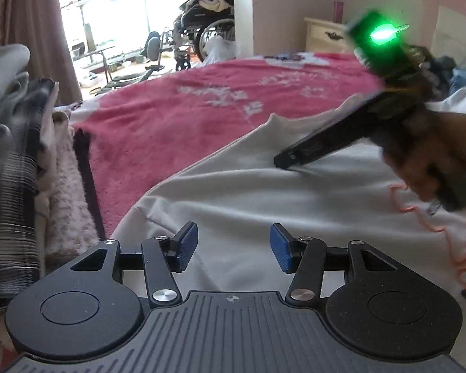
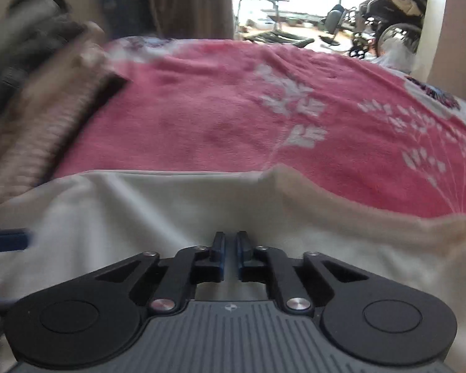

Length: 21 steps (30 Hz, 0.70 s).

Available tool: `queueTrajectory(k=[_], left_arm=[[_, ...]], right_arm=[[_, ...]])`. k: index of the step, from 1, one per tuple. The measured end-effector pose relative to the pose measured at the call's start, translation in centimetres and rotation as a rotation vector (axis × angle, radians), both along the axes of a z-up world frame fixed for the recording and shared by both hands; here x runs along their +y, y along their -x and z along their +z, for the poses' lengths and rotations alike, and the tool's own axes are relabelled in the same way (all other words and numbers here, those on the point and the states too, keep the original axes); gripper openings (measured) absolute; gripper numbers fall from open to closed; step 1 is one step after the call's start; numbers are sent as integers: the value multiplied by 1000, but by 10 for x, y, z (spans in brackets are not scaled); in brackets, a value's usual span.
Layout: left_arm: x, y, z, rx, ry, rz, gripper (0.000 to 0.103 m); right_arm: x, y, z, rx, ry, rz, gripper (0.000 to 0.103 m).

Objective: Fold clothes

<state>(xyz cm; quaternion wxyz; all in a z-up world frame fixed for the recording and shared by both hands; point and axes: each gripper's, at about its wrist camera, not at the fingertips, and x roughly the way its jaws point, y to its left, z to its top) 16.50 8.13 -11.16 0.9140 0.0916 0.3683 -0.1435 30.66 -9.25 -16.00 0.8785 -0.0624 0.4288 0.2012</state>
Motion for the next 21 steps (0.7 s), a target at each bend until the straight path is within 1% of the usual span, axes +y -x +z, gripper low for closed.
queueTrajectory(k=[2, 4, 6, 8, 9, 10, 11, 12, 13, 14, 16, 18, 21], left_arm=[[0, -5, -8, 13, -12, 4, 52], [0, -8, -7, 14, -3, 0, 52], [-3, -11, -4, -3, 11, -9, 52], [-9, -16, 2, -22, 33, -14, 52], [-12, -20, 3, -26, 46, -17, 52], [-16, -25, 5, -28, 59, -20, 52], [-20, -30, 5, -31, 67, -17, 52], [-24, -37, 4, -30, 71, -13, 52], [-29, -43, 3, -28, 75, -10, 52], [-34, -50, 1, -30, 77, -3, 52], [-45, -63, -4, -36, 76, 13, 52], [-54, -74, -9, -39, 73, 32, 52], [-63, -86, -19, -49, 37, 62, 52]], right_arm=[[-3, -23, -1, 3, -52, -62, 0], [-8, -40, 0, 18, -106, -99, 0], [-14, -45, 8, -21, -150, -101, 0], [-35, -42, 25, -48, -252, -147, 12], [-55, -38, 36, -52, -343, -167, 13], [-74, -32, 45, -64, -361, -191, 15], [-93, -25, 55, -75, -380, -214, 20], [-112, -19, 64, -86, -390, -237, 27], [-128, -15, 70, -93, -337, -260, 30], [-144, -12, 75, -95, -286, -273, 35], [-169, -9, 80, -75, -186, -269, 37], [-181, -15, 80, -19, -101, -236, 43], [-175, -26, 71, 10, 37, -173, 45]])
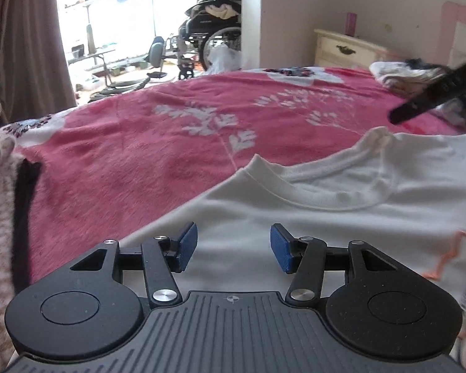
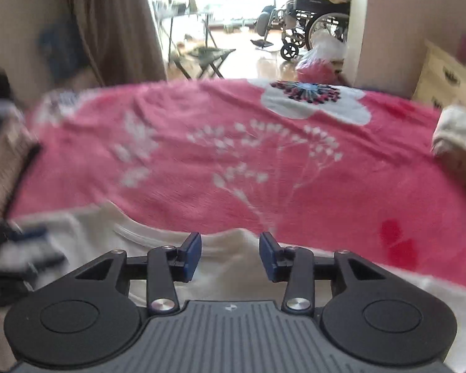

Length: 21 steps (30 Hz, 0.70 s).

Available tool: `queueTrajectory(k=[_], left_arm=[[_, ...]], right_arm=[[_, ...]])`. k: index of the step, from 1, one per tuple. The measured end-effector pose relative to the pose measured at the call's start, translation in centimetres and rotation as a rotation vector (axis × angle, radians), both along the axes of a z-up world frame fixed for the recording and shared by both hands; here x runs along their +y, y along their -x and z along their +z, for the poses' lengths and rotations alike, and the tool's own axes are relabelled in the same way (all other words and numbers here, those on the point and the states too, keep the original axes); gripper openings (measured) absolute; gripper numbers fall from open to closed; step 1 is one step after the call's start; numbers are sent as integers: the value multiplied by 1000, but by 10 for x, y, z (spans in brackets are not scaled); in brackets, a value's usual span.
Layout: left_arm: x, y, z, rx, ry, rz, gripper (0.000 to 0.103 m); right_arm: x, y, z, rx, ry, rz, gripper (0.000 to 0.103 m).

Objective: Fold clothes

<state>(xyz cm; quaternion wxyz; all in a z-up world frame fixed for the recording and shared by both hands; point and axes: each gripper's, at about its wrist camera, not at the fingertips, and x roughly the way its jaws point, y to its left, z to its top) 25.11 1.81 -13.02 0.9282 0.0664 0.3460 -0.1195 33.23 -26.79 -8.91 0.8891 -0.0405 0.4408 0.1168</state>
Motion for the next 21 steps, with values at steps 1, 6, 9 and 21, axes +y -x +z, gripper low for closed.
queueTrajectory(k=[1, 6, 9, 21], left_arm=[[-2, -3, -3, -2, -14, 11, 52], [-2, -4, -13, -19, -17, 53, 53], [-4, 0, -14, -51, -31, 70, 54], [-3, -8, -19, -90, -74, 180, 55]], right_arm=[[2, -5, -6, 12, 24, 5, 45], [14, -27, -36, 66, 165, 16, 20], [18, -30, -43, 44, 202, 2, 7], [-27, -43, -56, -15, -160, -282, 22]])
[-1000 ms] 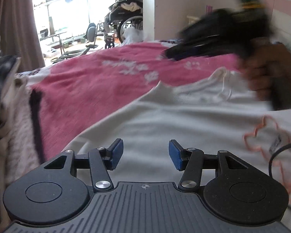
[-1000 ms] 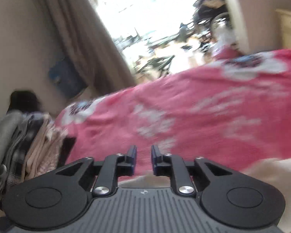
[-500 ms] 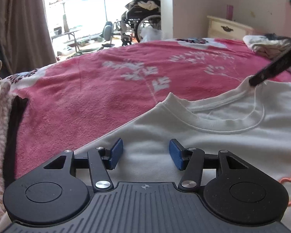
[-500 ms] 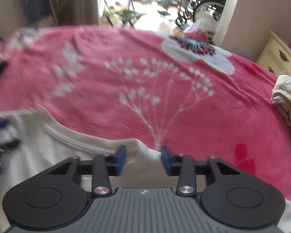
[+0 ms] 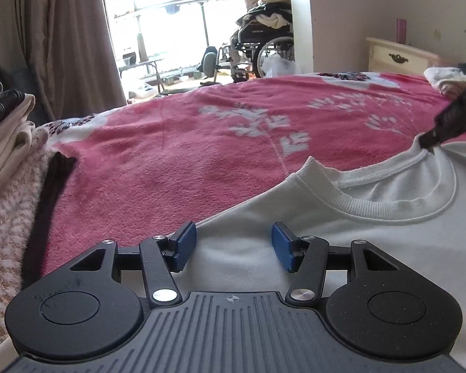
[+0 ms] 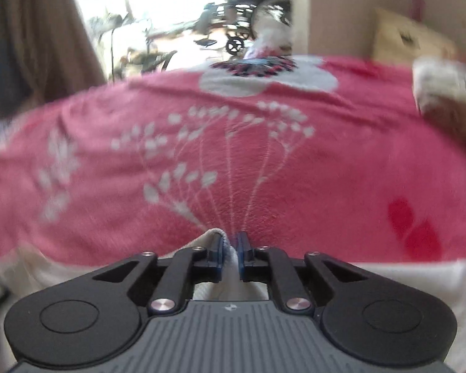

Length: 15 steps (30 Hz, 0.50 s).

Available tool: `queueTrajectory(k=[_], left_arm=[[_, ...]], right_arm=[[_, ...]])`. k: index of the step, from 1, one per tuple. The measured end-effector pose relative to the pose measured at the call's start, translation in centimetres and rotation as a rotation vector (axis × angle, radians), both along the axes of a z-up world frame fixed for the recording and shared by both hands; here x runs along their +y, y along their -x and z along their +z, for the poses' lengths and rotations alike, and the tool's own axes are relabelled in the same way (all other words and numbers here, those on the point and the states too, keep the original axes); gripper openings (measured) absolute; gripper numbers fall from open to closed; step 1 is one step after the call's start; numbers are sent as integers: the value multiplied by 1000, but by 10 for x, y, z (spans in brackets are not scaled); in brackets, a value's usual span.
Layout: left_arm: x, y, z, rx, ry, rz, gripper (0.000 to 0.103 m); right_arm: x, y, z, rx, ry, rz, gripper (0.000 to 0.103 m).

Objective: Fold clothes

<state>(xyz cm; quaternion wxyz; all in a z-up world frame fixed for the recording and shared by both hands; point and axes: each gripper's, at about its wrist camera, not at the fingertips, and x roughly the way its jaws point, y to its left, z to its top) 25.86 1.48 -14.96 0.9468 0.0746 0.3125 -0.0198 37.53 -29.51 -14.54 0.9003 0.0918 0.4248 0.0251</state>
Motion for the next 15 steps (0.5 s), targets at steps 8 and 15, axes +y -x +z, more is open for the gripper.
queueTrajectory(k=[8, 15], left_arm=[[-5, 2, 6, -4, -46, 21, 55], [-21, 22, 45, -45, 49, -46, 55]], right_arm=[[-100, 77, 56, -210, -307, -241, 59], [-195, 212, 68, -135, -304, -479, 46]])
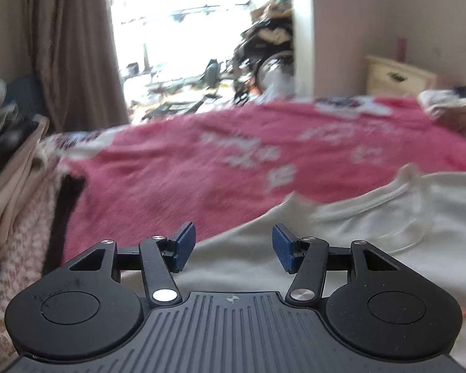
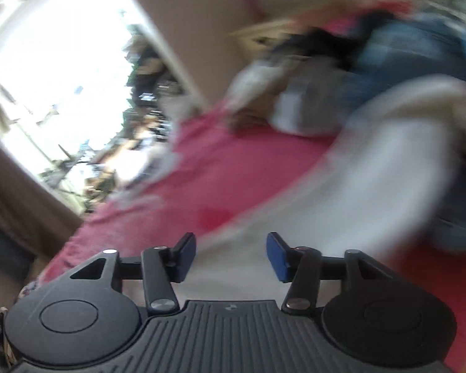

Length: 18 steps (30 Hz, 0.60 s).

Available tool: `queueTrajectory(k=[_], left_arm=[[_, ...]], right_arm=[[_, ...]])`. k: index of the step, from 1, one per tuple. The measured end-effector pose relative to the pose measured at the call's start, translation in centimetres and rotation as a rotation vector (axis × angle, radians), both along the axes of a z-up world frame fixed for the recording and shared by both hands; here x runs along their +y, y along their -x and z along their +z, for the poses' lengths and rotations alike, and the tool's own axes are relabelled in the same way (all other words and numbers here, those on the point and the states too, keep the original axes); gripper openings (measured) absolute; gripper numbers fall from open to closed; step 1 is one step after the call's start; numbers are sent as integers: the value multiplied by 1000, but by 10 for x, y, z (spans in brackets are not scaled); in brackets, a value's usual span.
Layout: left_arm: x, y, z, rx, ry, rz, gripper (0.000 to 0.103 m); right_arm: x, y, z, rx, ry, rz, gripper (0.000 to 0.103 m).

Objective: Fold clothes

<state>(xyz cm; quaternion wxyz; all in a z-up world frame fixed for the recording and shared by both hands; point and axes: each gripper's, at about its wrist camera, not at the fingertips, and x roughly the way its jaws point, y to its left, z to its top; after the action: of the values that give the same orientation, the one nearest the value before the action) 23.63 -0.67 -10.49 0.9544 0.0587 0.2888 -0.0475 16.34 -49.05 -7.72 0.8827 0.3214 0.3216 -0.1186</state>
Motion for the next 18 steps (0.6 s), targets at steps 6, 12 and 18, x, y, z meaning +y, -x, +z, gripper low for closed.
queueTrajectory(k=[6, 12, 18], left_arm=[[-51, 15, -1, 96, 36, -224, 55], [-84, 28, -24, 165, 9, -278, 55], [-90, 33, -33, 124, -41, -258, 55]], right_arm=[[-34, 51, -33, 148, -116, -83, 48], [-60, 35, -80, 135, -312, -158, 57], [-50, 11, -78, 96, -129, -152, 5]])
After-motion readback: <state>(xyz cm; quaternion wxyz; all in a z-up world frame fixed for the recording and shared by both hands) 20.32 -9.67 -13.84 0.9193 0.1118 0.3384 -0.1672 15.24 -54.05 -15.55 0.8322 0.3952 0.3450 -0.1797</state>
